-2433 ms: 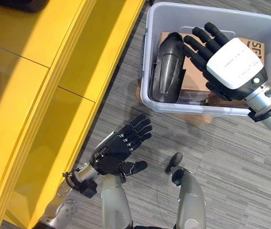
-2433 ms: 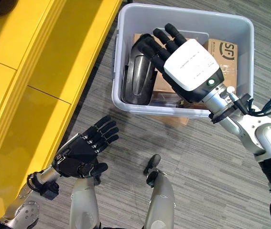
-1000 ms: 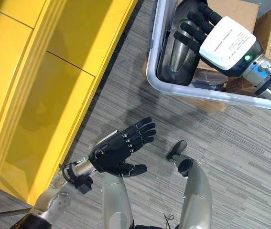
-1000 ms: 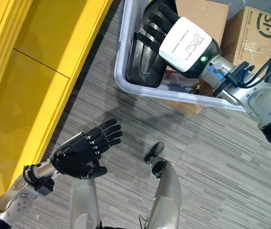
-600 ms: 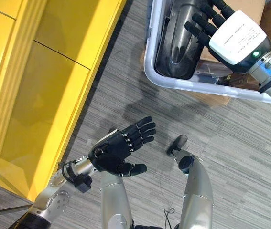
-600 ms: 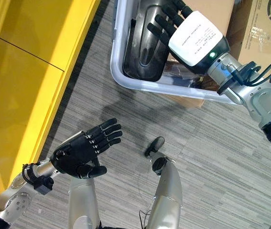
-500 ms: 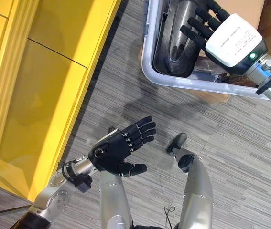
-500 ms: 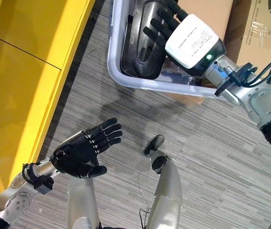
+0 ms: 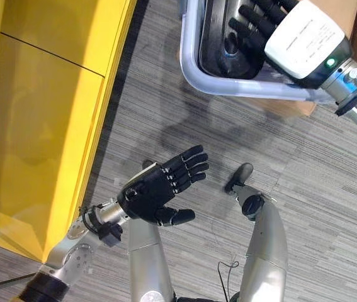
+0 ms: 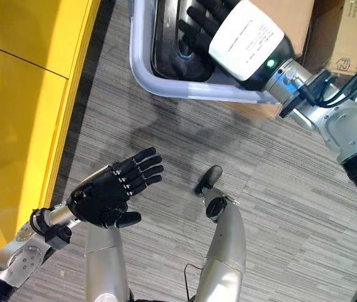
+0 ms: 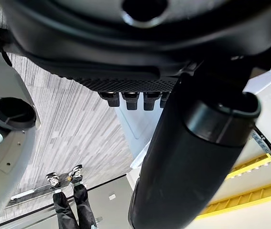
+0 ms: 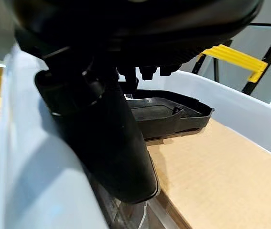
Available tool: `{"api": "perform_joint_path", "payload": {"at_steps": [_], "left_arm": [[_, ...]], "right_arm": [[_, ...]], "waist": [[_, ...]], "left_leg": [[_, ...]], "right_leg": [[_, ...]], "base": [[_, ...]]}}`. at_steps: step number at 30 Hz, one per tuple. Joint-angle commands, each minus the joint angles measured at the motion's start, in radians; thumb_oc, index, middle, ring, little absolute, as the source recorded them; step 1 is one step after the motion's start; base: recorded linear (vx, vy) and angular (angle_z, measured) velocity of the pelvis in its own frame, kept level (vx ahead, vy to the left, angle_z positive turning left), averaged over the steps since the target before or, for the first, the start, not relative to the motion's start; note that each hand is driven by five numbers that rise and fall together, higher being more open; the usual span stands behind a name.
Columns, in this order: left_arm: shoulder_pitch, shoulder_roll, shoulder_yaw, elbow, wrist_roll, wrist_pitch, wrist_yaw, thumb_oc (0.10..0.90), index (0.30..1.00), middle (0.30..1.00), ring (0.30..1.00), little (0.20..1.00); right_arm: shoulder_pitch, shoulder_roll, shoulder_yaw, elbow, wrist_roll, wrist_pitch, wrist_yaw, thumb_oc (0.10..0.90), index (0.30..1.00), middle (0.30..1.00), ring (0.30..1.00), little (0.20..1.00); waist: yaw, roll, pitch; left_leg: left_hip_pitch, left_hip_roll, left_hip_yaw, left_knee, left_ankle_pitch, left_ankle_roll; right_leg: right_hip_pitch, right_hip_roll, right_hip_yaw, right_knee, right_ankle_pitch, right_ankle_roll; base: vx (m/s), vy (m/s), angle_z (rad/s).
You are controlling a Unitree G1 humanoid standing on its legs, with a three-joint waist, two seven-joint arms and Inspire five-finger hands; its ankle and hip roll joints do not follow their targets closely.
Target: Move parts from the plastic box to the shelf.
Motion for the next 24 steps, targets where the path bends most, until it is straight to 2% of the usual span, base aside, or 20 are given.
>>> {"api": "perform_joint_path", "payload": {"at_steps": [1, 8, 17, 24], "left_arm": [[0.067, -0.014, 0.007, -0.152, -0.062, -0.035, -0.082, 0.9, 1.0, 1.0, 1.0, 1.0], [0.095, -0.004, 0.037, -0.154, -0.076, -0.029, -0.109, 0.9, 1.0, 1.0, 1.0, 1.0], [0.116, 0.008, 0.064, -0.149, -0.081, -0.011, -0.144, 0.9, 1.0, 1.0, 1.0, 1.0], [0.128, 0.01, 0.074, -0.149, -0.088, 0.001, -0.161, 0.9, 1.0, 1.0, 1.0, 1.0]], "right_arm": [[-0.065, -0.042, -0.002, -0.11, -0.006, 0.009, -0.034, 0.9, 1.0, 1.0, 1.0, 1.0], [-0.065, -0.062, 0.0, -0.129, -0.002, 0.035, -0.01, 0.9, 1.0, 1.0, 1.0, 1.0], [-0.096, -0.062, 0.011, -0.138, -0.011, 0.069, 0.02, 0.9, 1.0, 1.0, 1.0, 1.0], [-0.123, -0.066, 0.025, -0.138, -0.016, 0.137, 0.045, 0.9, 1.0, 1.0, 1.0, 1.0]], "waist": [[0.018, 0.064, -0.014], [0.026, 0.066, -0.014], [0.031, 0.063, -0.014], [0.032, 0.06, -0.014]], "left_leg": [[-0.037, -0.024, -0.15, -0.044, -0.01, 0.005], [-0.1, -0.025, -0.17, -0.004, -0.017, 0.013], [-0.109, -0.004, -0.173, -0.025, 0.003, 0.0], [-0.11, 0.015, -0.171, -0.07, 0.038, -0.016]], "right_leg": [[0.052, -0.012, 0.01, 0.137, -0.153, 0.108], [0.006, -0.024, 0.007, 0.172, -0.161, 0.11], [0.001, -0.03, -0.011, 0.161, -0.152, 0.115], [-0.004, -0.032, -0.024, 0.146, -0.14, 0.119]], "base": [[0.02, 0.001, -0.08], [0.01, -0.015, -0.02], [0.01, -0.048, 0.04], [0.01, -0.054, 0.02]]}}
